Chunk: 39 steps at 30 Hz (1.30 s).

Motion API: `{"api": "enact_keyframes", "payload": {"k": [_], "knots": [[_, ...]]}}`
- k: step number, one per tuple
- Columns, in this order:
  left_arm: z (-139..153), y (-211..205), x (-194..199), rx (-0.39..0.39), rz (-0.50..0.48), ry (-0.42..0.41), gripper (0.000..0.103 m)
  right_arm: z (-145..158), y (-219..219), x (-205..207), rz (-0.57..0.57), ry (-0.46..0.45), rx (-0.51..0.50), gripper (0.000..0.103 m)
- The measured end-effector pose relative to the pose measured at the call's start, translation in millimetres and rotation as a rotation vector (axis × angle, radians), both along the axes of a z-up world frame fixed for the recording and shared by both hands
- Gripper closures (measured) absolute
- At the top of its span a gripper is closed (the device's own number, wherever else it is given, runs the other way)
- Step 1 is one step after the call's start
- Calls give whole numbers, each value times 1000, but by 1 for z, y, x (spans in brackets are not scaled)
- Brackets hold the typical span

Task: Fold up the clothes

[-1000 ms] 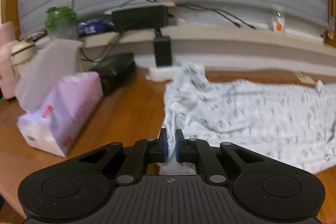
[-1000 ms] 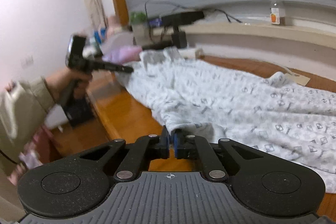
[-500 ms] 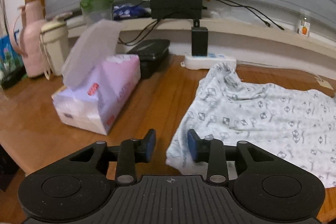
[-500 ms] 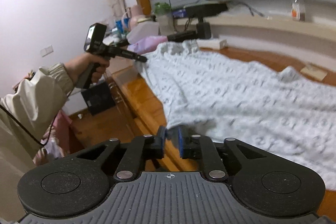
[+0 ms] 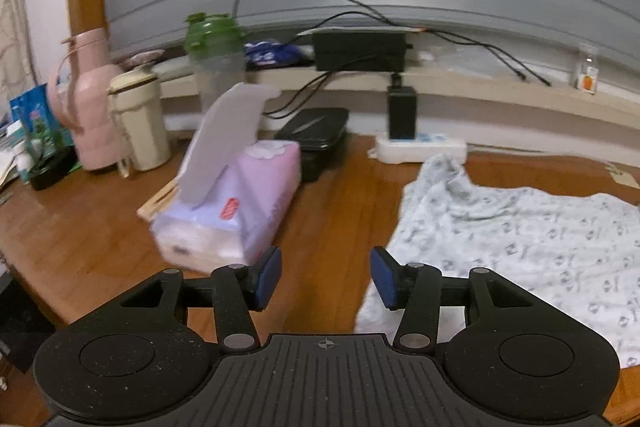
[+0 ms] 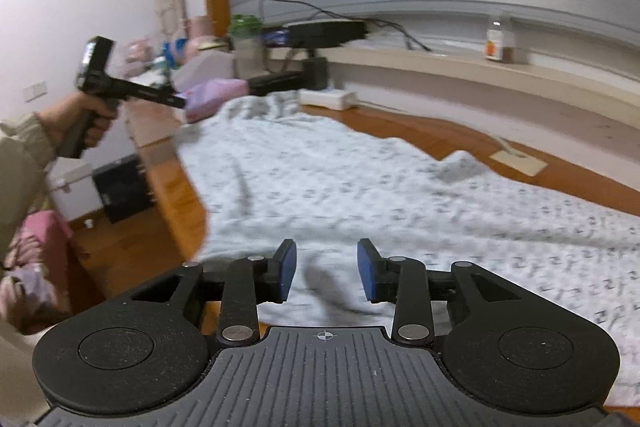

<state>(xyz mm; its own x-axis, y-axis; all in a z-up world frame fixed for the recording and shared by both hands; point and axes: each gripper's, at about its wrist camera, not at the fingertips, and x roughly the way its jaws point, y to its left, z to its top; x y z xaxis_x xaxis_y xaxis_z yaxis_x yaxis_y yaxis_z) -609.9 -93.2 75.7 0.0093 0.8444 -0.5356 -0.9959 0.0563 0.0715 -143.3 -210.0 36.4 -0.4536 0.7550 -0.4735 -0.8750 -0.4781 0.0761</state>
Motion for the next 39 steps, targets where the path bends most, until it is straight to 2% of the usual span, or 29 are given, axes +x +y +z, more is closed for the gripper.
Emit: {"api": "enact_keyframes", "payload": {"k": [4, 8, 11, 14, 15, 16, 17, 18, 20, 21, 23, 25, 27, 31, 35, 37, 39], "knots": [[-1, 21, 24, 1, -77, -16, 45, -10, 19, 17, -75, -50, 15, 67], [-6, 61, 53, -16, -143, -28, 43, -21, 38, 34, -119, -76, -5, 65], [-13, 96, 77, -51, -184, 10, 43, -22, 44, 44, -118, -24, -29, 61], [-26, 127, 95, -132, -192, 91, 57, -24, 49, 48, -119, -19, -50, 60], [-29, 130, 99, -143, -186, 126, 66, -24, 50, 50, -116, -4, -55, 60], [-31, 132, 99, -143, -186, 133, 88, -24, 50, 50, -115, 8, -60, 60], [-33, 133, 99, -142, -186, 138, 93, -24, 50, 52, -114, 22, -62, 60], [-31, 131, 93, -129, -174, 105, 93, -24, 49, 54, -113, 37, -65, 60], [-21, 122, 70, -77, -119, -38, 94, -24, 50, 58, -115, 60, -72, 60], [-19, 120, 58, -67, -83, -94, 93, -24, 51, 59, -116, 69, -76, 60], [-20, 122, 46, -82, -41, -110, 79, -24, 52, 62, -119, 86, -84, 60], [-24, 122, 42, -97, -11, -87, 55, -24, 53, 63, -119, 95, -88, 60], [-24, 120, 44, -79, 8, -53, 48, -24, 52, 63, -122, 95, -84, 60], [-15, 118, 59, -7, -37, -64, 38, -24, 51, 64, -134, 100, -80, 60], [-9, 124, 81, 30, -114, -86, 35, -23, 50, 64, -142, 104, -80, 60], [-11, 131, 91, 18, -141, -89, 35, -23, 50, 64, -145, 105, -81, 60], [-20, 139, 99, -19, -144, -55, 38, -23, 50, 64, -145, 106, -84, 60]]}}
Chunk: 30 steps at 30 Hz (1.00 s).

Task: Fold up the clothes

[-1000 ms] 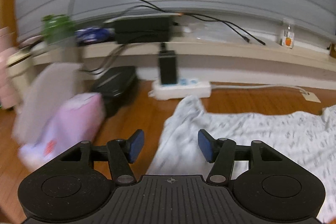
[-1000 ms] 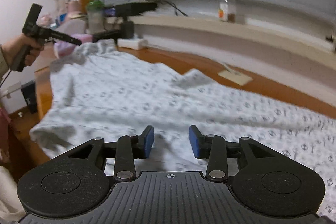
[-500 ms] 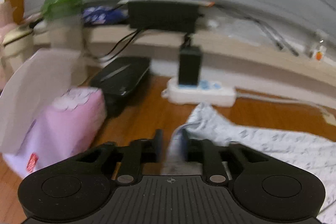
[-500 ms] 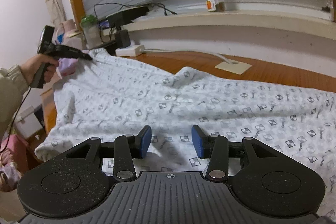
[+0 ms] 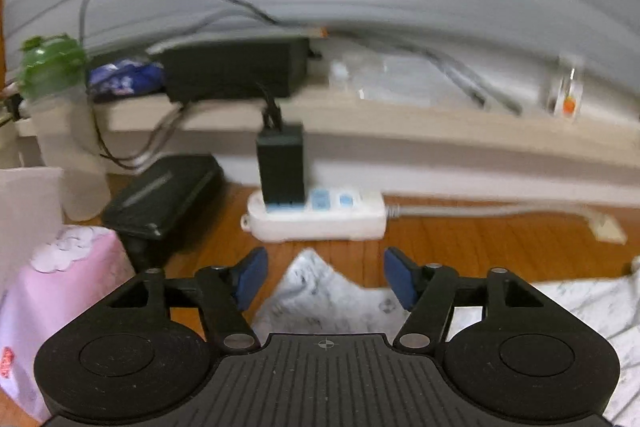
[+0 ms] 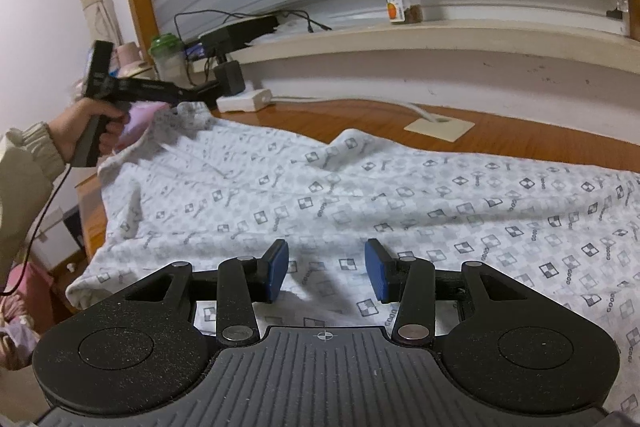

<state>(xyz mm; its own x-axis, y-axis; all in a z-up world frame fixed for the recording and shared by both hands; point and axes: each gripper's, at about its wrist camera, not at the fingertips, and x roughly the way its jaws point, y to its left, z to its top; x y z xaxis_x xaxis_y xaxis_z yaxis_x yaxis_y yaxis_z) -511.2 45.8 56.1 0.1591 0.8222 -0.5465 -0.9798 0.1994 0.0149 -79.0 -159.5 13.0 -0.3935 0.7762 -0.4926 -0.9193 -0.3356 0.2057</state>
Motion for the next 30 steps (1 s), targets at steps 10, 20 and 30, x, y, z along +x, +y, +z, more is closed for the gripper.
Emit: {"api": "enact_keyframes", "payload": {"k": [10, 20, 30], "knots": [[-8, 9, -15, 25, 176, 23, 78, 0, -1, 1, -8, 3, 2, 60], [7, -22, 64, 93, -23, -52, 23, 6, -26, 37, -161, -70, 51, 58], [-17, -48, 192, 36, -348, -82, 9, 9, -101, 148, -507, -83, 52, 83]]}}
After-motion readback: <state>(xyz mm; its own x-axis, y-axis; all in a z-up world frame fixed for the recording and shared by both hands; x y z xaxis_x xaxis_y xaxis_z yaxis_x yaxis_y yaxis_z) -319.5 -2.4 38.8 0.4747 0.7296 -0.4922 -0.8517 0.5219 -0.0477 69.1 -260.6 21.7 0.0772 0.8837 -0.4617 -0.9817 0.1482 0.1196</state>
